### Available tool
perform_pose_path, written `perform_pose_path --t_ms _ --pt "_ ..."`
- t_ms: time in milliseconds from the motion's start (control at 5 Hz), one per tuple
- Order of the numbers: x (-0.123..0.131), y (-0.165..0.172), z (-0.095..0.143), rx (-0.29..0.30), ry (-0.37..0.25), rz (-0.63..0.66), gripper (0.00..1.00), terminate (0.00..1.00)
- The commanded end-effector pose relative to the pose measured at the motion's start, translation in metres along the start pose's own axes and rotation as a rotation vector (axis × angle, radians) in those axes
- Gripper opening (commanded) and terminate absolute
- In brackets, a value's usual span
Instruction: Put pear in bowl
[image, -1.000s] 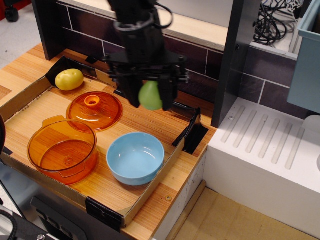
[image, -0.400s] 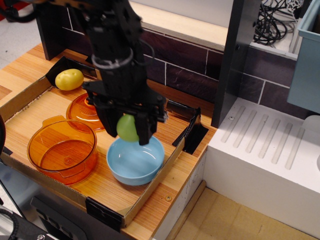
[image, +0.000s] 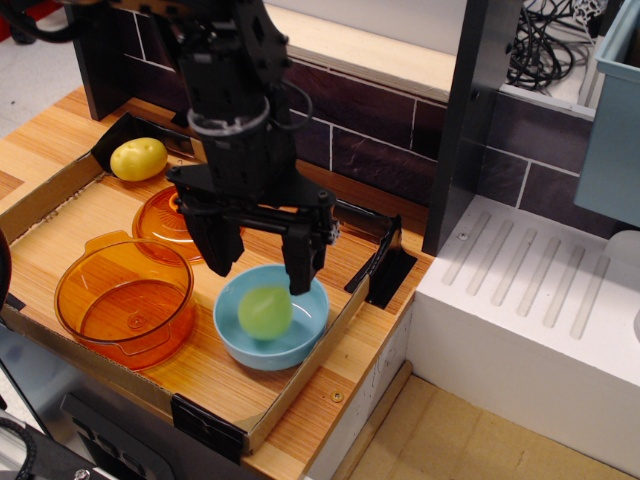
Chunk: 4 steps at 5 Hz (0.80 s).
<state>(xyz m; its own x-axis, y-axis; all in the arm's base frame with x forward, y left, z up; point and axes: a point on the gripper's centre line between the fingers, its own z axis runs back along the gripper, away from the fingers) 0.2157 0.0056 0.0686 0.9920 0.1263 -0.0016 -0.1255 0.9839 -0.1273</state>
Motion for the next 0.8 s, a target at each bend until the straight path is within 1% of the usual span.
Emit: perform_pose_path --t_ms 0,200,400,600 --pt "0.026 0.009 0.075 0.006 -0.154 0.059 1.00 0.00" --pt "0.042 0.025 0.087 0.069 -0.138 0.247 1.00 0.00" --pt "0.042 0.025 0.087 0.069 -0.138 0.247 1.00 0.00" --pt "0.042 0.025 0.087 0.069 -0.138 0.247 1.00 1.00"
